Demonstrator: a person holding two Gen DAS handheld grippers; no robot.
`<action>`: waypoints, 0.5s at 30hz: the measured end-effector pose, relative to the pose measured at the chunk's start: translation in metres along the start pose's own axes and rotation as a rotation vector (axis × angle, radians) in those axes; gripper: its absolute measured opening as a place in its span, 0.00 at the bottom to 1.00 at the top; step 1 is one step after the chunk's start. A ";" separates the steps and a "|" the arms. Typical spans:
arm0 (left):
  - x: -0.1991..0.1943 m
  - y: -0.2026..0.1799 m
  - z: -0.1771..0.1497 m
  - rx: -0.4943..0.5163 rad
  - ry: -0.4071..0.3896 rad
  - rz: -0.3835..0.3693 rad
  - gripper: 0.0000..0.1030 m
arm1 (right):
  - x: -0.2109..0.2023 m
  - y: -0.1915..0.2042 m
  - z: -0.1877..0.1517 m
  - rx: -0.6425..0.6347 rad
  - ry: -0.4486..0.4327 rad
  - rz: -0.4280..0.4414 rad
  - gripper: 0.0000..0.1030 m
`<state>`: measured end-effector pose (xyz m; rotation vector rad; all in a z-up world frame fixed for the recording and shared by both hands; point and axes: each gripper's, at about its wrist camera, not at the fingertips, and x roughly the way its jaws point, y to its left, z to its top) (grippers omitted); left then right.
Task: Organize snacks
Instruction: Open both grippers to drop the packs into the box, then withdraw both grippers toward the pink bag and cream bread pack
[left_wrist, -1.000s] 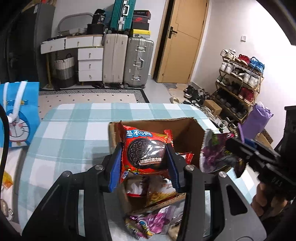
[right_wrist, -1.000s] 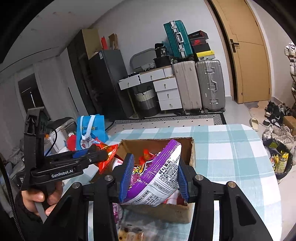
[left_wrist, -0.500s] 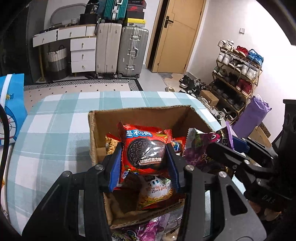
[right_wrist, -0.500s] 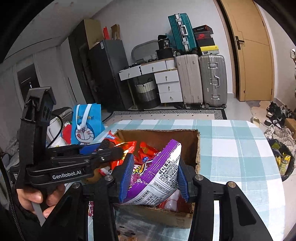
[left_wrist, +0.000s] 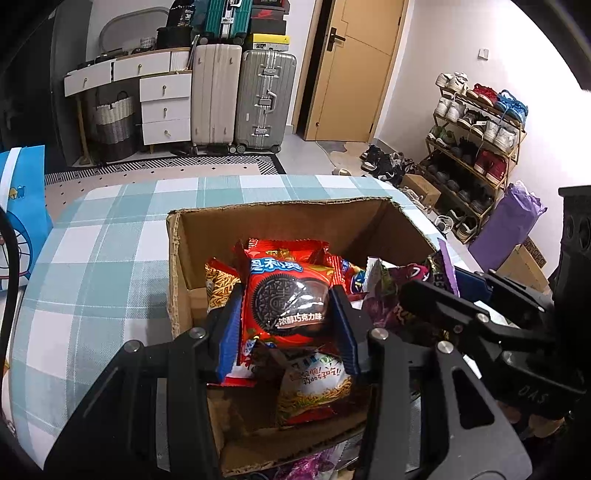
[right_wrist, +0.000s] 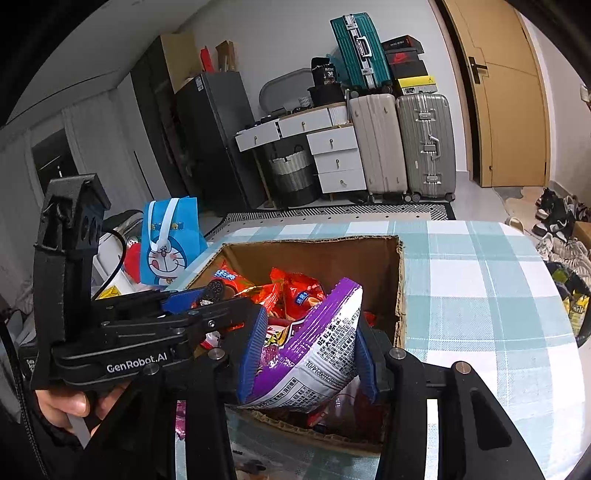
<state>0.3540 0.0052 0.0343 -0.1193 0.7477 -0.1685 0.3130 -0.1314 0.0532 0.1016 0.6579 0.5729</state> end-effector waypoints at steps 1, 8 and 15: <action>0.001 0.000 0.000 0.002 0.000 0.002 0.41 | 0.001 0.000 0.000 -0.005 0.003 -0.004 0.43; -0.011 0.004 -0.002 -0.010 -0.010 0.013 0.42 | -0.007 0.004 0.000 -0.040 -0.005 -0.023 0.52; -0.048 0.013 -0.007 -0.039 -0.056 0.009 0.78 | -0.041 0.004 -0.005 -0.071 -0.048 -0.078 0.84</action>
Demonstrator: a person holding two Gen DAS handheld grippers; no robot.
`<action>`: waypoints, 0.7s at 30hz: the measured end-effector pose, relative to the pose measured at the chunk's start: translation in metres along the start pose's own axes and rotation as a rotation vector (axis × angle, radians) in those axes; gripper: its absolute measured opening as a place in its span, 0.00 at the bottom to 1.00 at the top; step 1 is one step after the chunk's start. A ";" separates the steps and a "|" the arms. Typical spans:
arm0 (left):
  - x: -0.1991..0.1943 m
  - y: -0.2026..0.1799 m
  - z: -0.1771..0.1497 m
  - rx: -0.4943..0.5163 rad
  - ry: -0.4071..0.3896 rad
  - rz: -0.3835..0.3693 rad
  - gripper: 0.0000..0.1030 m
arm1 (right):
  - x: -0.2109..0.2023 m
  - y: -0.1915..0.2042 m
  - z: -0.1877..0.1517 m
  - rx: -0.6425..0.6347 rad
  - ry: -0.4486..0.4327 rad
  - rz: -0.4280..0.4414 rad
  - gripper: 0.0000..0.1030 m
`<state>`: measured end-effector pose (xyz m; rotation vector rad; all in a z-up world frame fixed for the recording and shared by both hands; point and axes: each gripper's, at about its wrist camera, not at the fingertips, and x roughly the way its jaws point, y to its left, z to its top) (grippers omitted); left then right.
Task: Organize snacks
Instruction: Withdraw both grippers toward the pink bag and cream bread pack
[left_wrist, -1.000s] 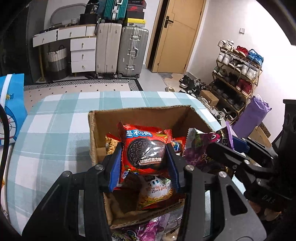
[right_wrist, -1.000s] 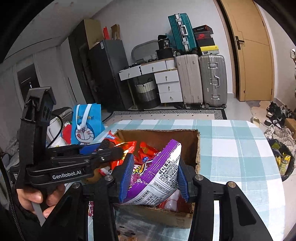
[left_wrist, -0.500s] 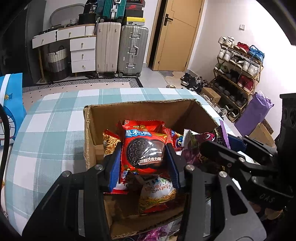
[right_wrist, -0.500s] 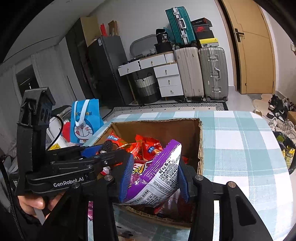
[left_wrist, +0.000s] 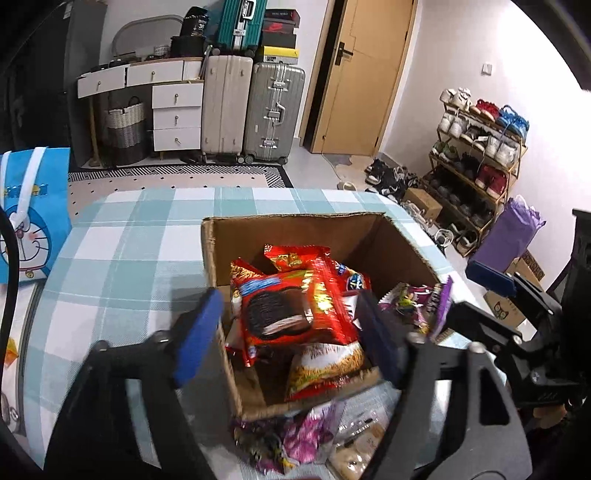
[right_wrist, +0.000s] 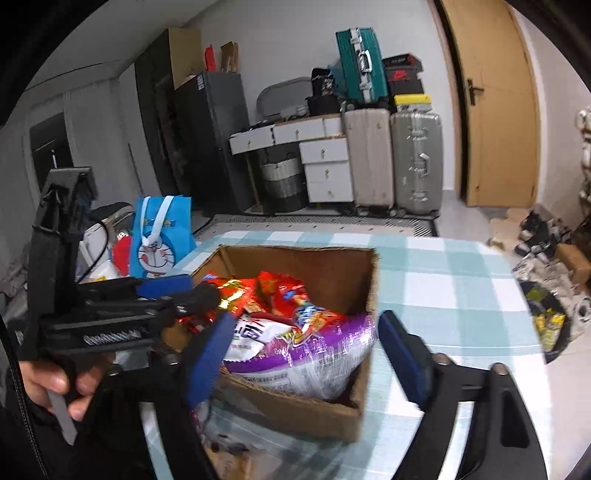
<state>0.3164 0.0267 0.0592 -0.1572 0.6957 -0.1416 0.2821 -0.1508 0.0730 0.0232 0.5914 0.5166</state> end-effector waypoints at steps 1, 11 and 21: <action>-0.006 0.000 -0.001 0.000 -0.004 0.004 0.79 | -0.004 -0.001 0.000 0.004 0.003 0.001 0.88; -0.063 -0.001 -0.027 0.021 -0.034 0.062 1.00 | -0.032 0.001 -0.016 0.035 0.035 -0.046 0.99; -0.083 0.016 -0.071 -0.009 -0.008 0.129 1.00 | -0.029 0.011 -0.053 0.067 0.144 -0.065 0.99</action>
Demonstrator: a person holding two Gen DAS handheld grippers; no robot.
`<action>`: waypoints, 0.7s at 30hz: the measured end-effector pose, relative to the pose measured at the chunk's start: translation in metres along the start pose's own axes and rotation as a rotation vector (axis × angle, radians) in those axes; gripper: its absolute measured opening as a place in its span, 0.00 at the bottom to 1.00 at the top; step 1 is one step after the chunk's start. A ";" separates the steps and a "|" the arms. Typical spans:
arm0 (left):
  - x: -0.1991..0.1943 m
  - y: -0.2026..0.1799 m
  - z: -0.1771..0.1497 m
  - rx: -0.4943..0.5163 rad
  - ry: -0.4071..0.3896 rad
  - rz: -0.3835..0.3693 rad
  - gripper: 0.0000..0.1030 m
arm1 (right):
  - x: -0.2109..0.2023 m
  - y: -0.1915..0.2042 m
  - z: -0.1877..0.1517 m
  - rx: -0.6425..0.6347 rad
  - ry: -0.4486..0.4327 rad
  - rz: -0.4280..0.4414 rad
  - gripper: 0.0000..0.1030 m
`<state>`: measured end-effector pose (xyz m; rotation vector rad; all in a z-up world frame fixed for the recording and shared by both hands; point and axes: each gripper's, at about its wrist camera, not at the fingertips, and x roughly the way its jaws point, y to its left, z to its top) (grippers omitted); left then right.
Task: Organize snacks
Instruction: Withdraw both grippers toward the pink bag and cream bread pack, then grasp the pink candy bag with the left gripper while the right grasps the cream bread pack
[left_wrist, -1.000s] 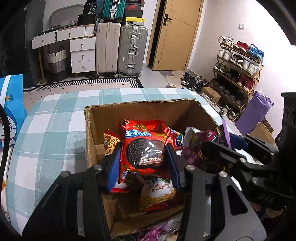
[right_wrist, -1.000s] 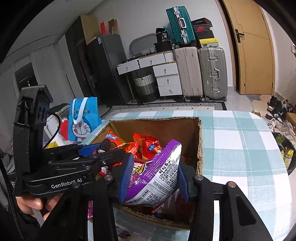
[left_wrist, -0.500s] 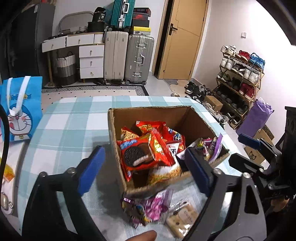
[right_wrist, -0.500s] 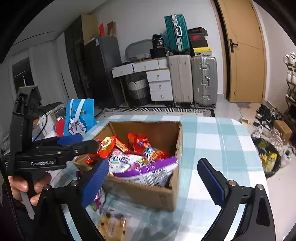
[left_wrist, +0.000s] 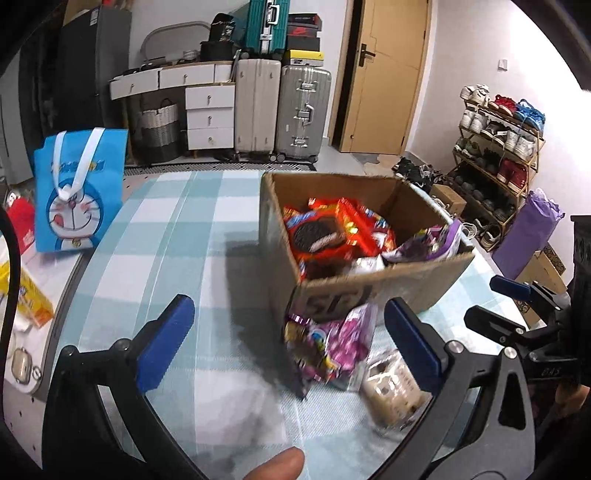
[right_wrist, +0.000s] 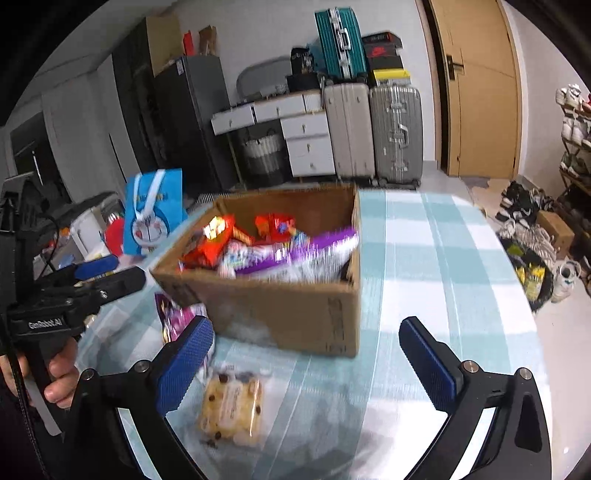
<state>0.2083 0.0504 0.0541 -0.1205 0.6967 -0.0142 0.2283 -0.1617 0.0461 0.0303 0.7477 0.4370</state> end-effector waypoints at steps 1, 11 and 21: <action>-0.001 0.001 -0.005 -0.005 0.004 0.003 1.00 | 0.001 0.001 -0.004 0.002 0.013 0.000 0.99; 0.004 0.007 -0.039 -0.039 0.054 0.006 1.00 | 0.021 0.018 -0.041 0.013 0.150 0.034 1.00; 0.017 0.016 -0.059 -0.055 0.106 0.035 1.00 | 0.047 0.039 -0.061 -0.033 0.248 0.062 1.00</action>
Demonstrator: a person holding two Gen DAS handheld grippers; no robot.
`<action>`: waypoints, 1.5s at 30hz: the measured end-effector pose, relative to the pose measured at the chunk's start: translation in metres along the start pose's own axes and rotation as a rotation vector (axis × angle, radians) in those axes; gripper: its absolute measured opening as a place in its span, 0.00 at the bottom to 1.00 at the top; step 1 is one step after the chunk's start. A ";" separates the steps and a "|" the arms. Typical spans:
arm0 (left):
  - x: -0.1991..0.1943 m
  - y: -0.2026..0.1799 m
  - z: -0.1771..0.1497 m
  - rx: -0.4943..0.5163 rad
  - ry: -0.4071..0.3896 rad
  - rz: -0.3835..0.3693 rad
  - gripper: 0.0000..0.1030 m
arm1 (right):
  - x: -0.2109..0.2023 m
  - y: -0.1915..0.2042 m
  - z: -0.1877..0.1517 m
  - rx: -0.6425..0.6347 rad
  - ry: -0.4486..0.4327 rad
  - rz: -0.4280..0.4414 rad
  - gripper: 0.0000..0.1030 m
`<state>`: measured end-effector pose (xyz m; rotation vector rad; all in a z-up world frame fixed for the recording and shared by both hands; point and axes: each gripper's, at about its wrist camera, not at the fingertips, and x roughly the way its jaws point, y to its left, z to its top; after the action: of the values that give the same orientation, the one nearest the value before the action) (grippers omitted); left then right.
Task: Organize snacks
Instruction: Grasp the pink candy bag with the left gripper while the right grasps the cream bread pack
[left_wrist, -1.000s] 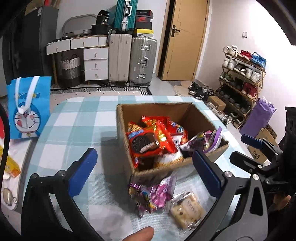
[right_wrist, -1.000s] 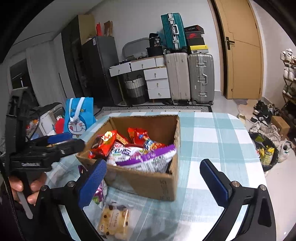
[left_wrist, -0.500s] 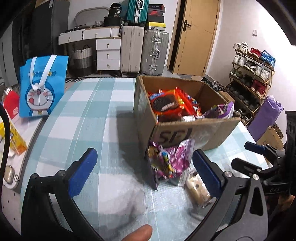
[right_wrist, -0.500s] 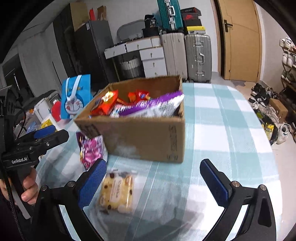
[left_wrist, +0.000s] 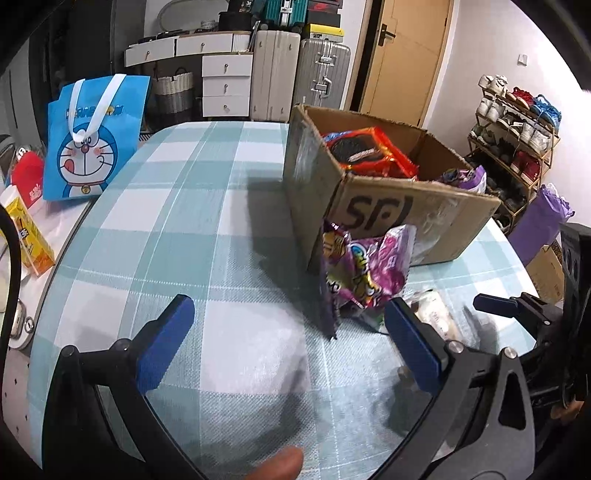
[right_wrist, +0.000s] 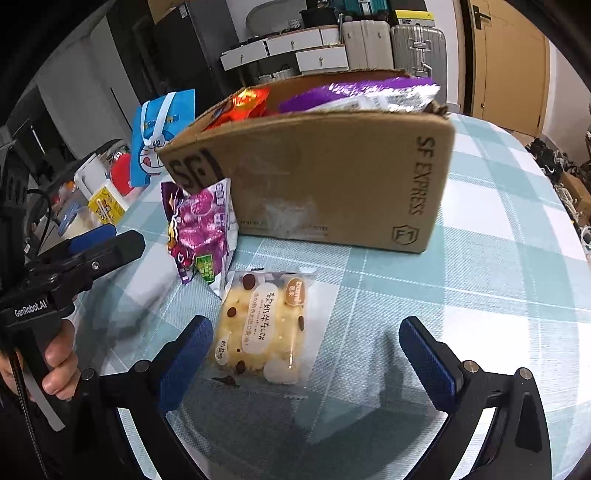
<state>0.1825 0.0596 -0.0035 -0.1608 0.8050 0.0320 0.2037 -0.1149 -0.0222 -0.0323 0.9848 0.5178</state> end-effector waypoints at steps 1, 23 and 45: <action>0.002 0.001 0.000 0.000 0.004 0.000 1.00 | 0.002 0.003 -0.001 -0.014 0.010 0.004 1.00; 0.015 -0.003 -0.002 0.021 0.043 0.012 1.00 | 0.024 -0.007 0.007 -0.016 0.024 -0.109 0.99; 0.057 -0.036 0.008 0.049 0.121 -0.043 1.00 | 0.016 -0.051 0.008 0.041 -0.012 -0.166 0.99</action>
<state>0.2313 0.0236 -0.0344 -0.1349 0.9217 -0.0382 0.2390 -0.1512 -0.0411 -0.0738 0.9717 0.3452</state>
